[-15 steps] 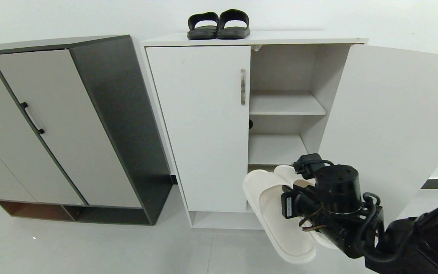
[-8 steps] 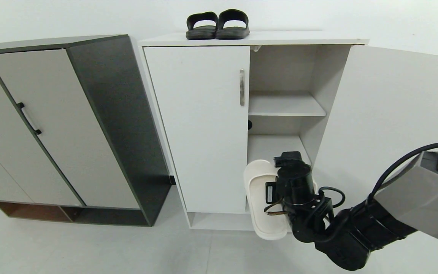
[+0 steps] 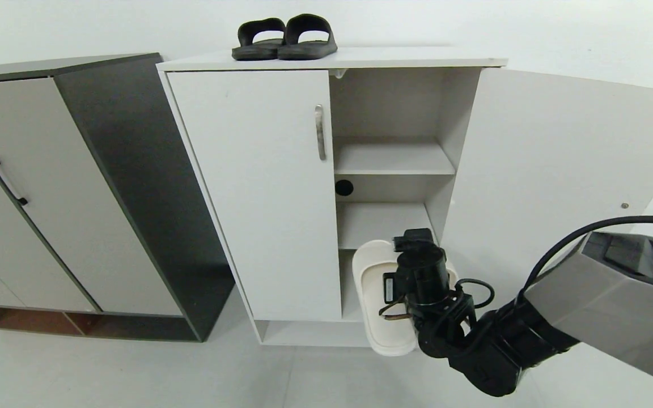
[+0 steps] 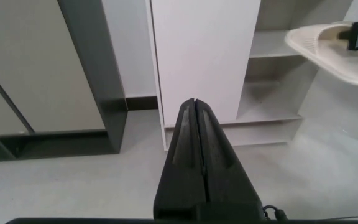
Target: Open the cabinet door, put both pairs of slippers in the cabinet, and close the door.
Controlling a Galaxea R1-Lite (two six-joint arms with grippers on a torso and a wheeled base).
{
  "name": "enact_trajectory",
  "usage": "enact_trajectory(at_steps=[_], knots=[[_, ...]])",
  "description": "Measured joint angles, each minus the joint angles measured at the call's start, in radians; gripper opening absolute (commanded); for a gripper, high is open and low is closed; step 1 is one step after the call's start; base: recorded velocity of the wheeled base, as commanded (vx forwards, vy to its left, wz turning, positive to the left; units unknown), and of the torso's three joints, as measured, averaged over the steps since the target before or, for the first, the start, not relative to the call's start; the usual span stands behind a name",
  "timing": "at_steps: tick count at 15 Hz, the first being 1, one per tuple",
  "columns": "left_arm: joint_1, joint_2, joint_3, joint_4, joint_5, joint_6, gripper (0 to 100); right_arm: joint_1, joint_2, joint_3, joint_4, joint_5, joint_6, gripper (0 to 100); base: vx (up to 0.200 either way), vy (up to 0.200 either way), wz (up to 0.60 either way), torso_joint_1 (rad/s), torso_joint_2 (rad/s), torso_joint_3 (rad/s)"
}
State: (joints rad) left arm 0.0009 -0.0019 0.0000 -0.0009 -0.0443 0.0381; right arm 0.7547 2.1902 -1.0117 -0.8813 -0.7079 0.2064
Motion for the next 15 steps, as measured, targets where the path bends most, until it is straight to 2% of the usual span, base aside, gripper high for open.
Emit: enact_trajectory(at_steps=[4, 11, 15], knots=[[0.001, 0.0, 0.0, 0.0, 0.001, 0.0, 0, 0.012, 0.031, -0.031, -0.003, 0.041, -0.003, 0, 0.0, 0.0, 0.0, 0.0, 0.0, 0.0], [0.0, 0.001, 0.0, 0.0, 0.001, -0.004, 0, 0.009, 0.059, -0.047, -0.003, 0.032, -0.002, 0, 0.0, 0.0, 0.0, 0.0, 0.0, 0.0], [0.0, 0.001, 0.0, 0.0, 0.001, -0.004, 0, 0.01, 0.077, -0.062, -0.003, 0.032, -0.003, 0, 0.0, 0.0, 0.0, 0.004, 0.0, -0.15]])
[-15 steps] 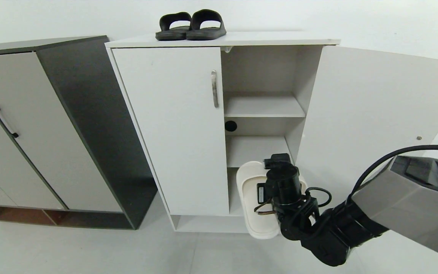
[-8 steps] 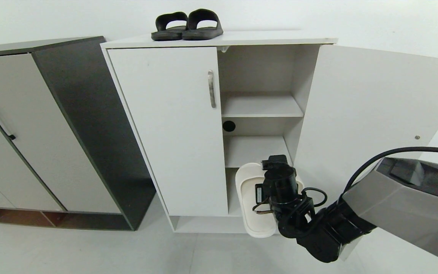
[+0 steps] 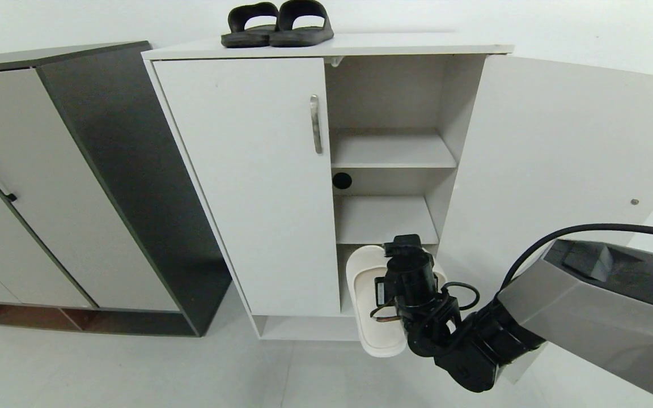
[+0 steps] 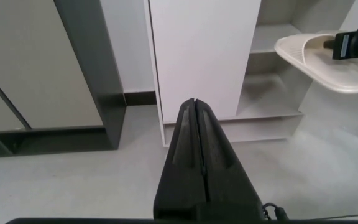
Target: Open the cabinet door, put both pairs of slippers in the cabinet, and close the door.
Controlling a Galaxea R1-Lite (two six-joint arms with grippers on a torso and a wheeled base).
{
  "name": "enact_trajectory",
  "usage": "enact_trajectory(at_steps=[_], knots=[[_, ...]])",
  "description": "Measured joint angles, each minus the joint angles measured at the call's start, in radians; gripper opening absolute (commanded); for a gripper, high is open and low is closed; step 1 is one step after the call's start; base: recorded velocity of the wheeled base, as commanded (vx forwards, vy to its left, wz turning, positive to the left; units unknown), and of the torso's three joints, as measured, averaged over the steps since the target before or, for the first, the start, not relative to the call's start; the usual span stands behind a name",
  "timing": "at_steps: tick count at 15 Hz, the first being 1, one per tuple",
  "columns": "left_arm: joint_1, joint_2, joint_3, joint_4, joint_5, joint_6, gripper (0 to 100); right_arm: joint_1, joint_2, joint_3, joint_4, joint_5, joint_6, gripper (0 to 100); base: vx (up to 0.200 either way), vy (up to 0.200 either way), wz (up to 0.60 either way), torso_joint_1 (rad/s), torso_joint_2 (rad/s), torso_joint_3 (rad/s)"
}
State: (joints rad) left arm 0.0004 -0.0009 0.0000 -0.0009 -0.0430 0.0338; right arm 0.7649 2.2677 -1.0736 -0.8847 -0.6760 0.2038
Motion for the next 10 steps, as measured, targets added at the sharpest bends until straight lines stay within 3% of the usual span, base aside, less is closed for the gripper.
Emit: enact_trajectory(at_steps=[6, 10], knots=[[0.0, 0.0, 0.0, 0.0, 0.0, -0.003, 0, -0.008, 0.051, -0.061, -0.04, -0.004, -0.019, 0, 0.0, 0.0, 0.0, 0.002, 0.0, -0.198], [0.0, 0.001, 0.0, 0.0, 0.0, -0.005, 0, -0.01, 0.062, -0.039, -0.284, -0.043, -0.16, 0, 0.0, 0.0, 0.0, 0.002, 0.0, -0.177]])
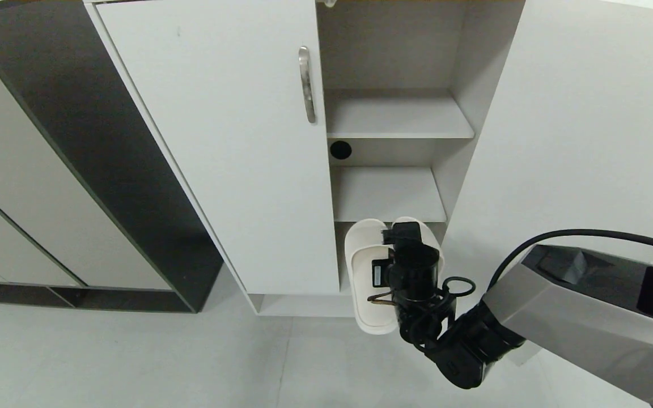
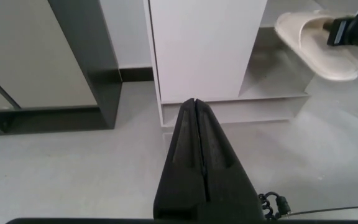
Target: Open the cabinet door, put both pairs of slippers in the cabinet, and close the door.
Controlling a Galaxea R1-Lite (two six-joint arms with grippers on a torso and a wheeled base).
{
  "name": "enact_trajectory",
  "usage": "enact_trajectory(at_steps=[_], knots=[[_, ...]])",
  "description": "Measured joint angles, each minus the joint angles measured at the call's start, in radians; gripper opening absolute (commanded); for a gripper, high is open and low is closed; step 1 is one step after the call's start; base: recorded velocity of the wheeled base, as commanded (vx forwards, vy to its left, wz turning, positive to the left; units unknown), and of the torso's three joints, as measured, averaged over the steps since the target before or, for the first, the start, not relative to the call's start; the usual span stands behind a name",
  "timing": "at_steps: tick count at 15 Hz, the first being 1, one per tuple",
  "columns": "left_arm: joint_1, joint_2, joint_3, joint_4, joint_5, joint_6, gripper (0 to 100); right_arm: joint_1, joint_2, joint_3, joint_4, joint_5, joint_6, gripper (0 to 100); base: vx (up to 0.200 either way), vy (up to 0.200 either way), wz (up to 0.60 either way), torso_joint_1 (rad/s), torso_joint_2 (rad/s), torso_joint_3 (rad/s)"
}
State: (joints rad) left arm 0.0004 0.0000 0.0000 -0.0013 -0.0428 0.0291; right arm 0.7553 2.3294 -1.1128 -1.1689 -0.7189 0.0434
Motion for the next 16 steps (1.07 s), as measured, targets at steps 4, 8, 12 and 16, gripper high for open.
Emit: enact_trajectory(at_steps=[4, 8, 12, 16], knots=[[0.0, 0.0, 0.0, 0.0, 0.0, 0.0, 0, -0.006, 0.005, 0.054, -0.12, -0.005, -0.089, 0, 0.0, 0.0, 0.0, 0.0, 0.0, 0.0], [0.0, 0.0, 0.0, 0.0, 0.0, -0.001, 0, -0.016, 0.014, 0.058, -0.124, -0.005, -0.089, 0, 0.1, 0.0, 0.0, 0.002, 0.0, 0.002], [0.0, 0.0, 0.0, 0.0, -0.001, -0.002, 0, -0.018, 0.015, 0.053, -0.124, -0.006, -0.089, 0, 0.2, 0.0, 0.0, 0.0, 0.0, 0.002], [0.0, 0.0, 0.0, 0.001, -0.001, -0.002, 0, -0.018, 0.015, 0.053, -0.125, -0.007, -0.089, 0, 0.2, 0.0, 0.0, 0.004, 0.0, 0.0]])
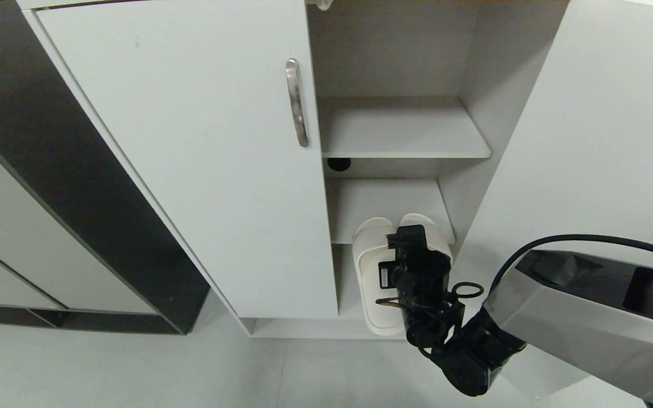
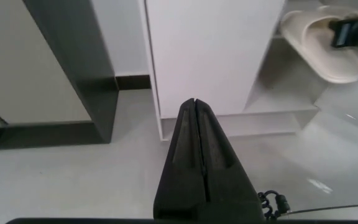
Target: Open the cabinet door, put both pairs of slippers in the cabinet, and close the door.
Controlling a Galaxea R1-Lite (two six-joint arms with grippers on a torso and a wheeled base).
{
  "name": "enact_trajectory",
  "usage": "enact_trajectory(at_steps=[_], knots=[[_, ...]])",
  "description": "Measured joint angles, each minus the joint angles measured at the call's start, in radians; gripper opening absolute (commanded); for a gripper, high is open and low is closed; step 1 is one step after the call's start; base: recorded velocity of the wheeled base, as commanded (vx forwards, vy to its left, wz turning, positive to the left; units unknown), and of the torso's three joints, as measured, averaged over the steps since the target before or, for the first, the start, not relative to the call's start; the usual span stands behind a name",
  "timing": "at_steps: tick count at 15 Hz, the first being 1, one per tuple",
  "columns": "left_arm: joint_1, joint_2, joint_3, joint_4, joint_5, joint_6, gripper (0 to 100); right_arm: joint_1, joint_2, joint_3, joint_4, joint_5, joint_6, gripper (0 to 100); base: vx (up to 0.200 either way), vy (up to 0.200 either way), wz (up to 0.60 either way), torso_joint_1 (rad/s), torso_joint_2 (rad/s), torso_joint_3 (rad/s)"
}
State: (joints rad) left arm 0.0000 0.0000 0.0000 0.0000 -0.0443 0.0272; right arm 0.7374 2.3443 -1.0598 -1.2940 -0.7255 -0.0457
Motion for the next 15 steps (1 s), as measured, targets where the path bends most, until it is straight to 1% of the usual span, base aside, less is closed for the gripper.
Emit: enact_trajectory(at_steps=[2, 5, 8, 10, 13, 15], knots=[[0.0, 0.0, 0.0, -0.001, 0.0, 0.0, 0, 0.0, 0.0, 0.001, 0.001, 0.0, 0.0, 0, 0.2, 0.0, 0.0, 0.0, 0.0, -0.005], [0.0, 0.0, 0.0, -0.002, 0.0, -0.011, 0, -0.001, 0.003, 0.0, 0.0, 0.0, 0.0, 0, 0.0, 0.0, 0.0, 0.0, 0.0, 0.0], [0.0, 0.0, 0.0, -0.001, 0.0, -0.01, 0, -0.016, 0.023, -0.035, 0.003, 0.001, 0.0, 0, 0.0, 0.0, 0.0, 0.0, 0.0, 0.0], [0.0, 0.0, 0.0, -0.001, 0.0, -0.01, 0, -0.038, 0.049, -0.104, 0.02, 0.001, 0.0, 0, 0.0, 0.0, 0.0, 0.0, 0.0, 0.0], [0.0, 0.0, 0.0, -0.001, 0.0, -0.01, 0, -0.062, 0.085, -0.203, 0.09, 0.004, 0.0, 0, 0.0, 0.0, 0.0, 0.0, 0.0, 0.0], [0.0, 0.0, 0.0, -0.001, 0.0, -0.01, 0, -0.076, 0.11, -0.312, 0.152, 0.005, 0.002, 0, 0.0, 0.0, 0.0, 0.0, 0.0, 0.0]])
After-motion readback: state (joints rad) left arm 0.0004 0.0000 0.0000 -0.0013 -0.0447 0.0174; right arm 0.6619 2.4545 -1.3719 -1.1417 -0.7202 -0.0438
